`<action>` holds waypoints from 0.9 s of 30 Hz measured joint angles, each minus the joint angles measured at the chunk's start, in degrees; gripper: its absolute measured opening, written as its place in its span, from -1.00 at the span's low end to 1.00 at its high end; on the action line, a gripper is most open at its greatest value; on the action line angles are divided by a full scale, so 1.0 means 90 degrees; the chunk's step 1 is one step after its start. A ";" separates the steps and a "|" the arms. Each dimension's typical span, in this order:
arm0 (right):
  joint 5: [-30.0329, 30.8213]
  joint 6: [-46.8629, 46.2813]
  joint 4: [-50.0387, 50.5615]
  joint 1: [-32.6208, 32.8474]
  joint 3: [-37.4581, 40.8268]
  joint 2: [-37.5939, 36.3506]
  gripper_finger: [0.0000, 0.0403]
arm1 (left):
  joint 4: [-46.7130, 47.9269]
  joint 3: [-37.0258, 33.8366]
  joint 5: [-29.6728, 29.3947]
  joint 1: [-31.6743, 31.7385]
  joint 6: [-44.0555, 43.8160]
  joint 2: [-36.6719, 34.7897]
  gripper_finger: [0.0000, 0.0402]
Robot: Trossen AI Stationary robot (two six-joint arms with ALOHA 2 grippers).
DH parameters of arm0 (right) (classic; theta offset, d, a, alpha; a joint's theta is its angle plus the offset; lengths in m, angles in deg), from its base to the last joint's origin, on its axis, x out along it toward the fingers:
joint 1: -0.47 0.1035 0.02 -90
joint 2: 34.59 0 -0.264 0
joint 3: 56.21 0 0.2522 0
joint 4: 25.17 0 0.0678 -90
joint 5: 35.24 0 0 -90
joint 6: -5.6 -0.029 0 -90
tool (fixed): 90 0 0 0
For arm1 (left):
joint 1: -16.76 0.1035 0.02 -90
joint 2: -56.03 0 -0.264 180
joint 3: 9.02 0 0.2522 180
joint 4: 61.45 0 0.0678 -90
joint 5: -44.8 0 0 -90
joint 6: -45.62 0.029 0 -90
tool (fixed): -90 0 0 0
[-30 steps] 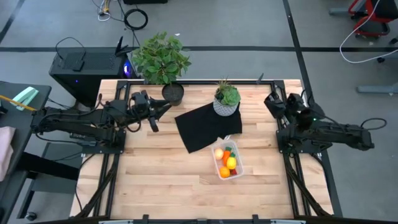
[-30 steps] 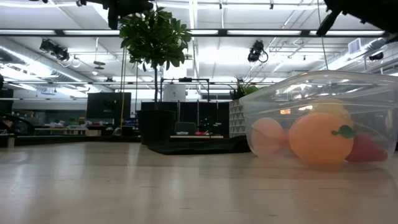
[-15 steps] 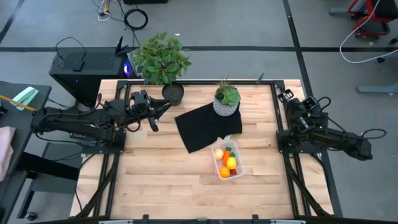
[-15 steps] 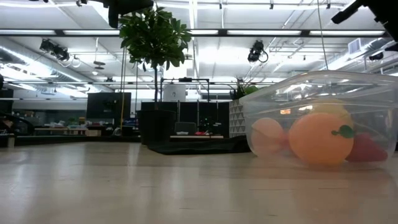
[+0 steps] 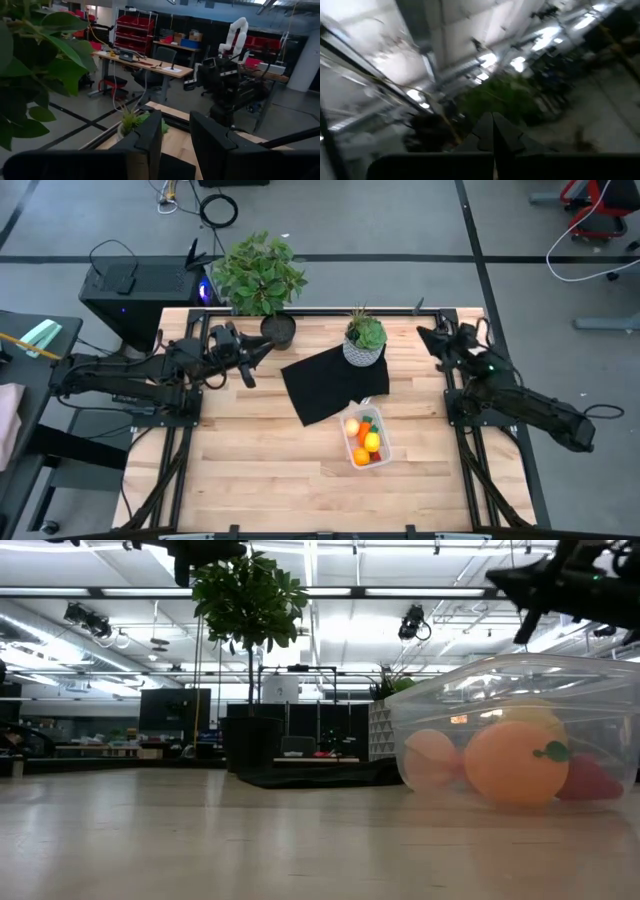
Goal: Pick and placing Produce into tupperware
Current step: Return to Home Position
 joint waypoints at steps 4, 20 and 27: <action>0.0533 0.0951 0.2543 -0.0004 -0.0822 -0.0184 -1.00 | 0.0002 0.0000 -0.0003 0.0032 0.0239 0.0000 -0.47; 0.1047 0.1196 0.4222 0.0010 -0.1116 -0.1792 -1.00 | 0.0023 0.0000 -0.0009 0.0094 0.0254 0.0000 -0.47; 0.1130 0.0807 0.3553 0.0013 -0.0317 -0.1813 -1.00 | 0.0019 0.0000 -0.0005 0.0133 0.0239 0.0000 -0.47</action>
